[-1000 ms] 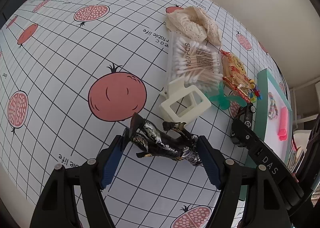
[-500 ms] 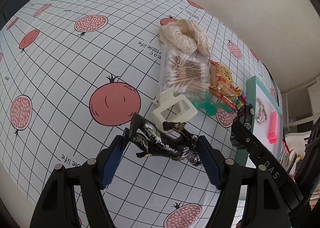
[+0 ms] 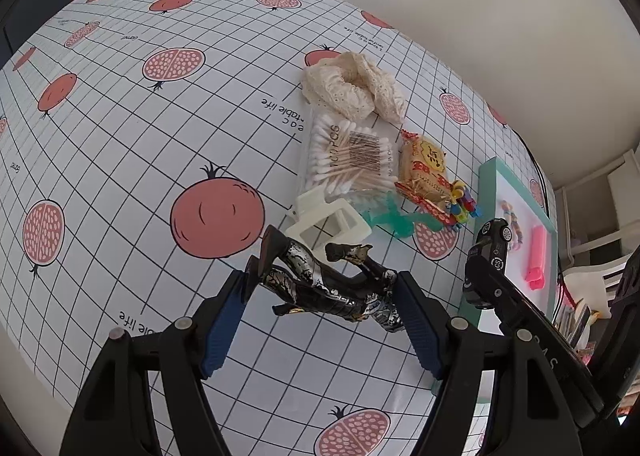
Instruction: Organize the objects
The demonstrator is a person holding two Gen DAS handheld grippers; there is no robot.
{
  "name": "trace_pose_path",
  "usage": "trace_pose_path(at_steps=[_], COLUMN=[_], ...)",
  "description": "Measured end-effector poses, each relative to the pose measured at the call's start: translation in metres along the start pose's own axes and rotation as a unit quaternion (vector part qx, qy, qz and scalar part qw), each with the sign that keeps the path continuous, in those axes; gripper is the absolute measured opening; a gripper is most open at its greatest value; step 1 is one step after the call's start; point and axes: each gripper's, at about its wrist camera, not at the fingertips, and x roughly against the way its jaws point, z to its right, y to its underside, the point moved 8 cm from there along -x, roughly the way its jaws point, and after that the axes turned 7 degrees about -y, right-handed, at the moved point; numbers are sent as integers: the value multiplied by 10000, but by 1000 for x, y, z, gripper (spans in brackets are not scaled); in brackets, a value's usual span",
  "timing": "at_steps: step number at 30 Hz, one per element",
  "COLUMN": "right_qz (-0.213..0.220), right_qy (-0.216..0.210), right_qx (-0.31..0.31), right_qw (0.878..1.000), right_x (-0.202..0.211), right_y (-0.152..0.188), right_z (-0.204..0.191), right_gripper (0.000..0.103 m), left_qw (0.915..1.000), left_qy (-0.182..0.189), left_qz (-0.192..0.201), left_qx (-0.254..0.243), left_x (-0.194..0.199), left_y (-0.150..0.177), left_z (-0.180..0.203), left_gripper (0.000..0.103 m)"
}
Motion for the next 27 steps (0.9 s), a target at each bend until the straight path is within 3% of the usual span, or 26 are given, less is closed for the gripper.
trace_pose_path(at_steps=[10,27], right_qz=[289,549], right_qy=[440,967], right_qx=[-380,-1186], right_qw=[9979,9867], right_x=[48,102], right_y=[1,21], right_z=[69,178], right_gripper=[34,34], left_qw=[9975,9852], left_qy=[363,942], left_qz=[49,161], left_qx=[-599,-1425], left_x=[2,6], left_y=[18,58], left_z=[72,167], left_gripper=[75,75])
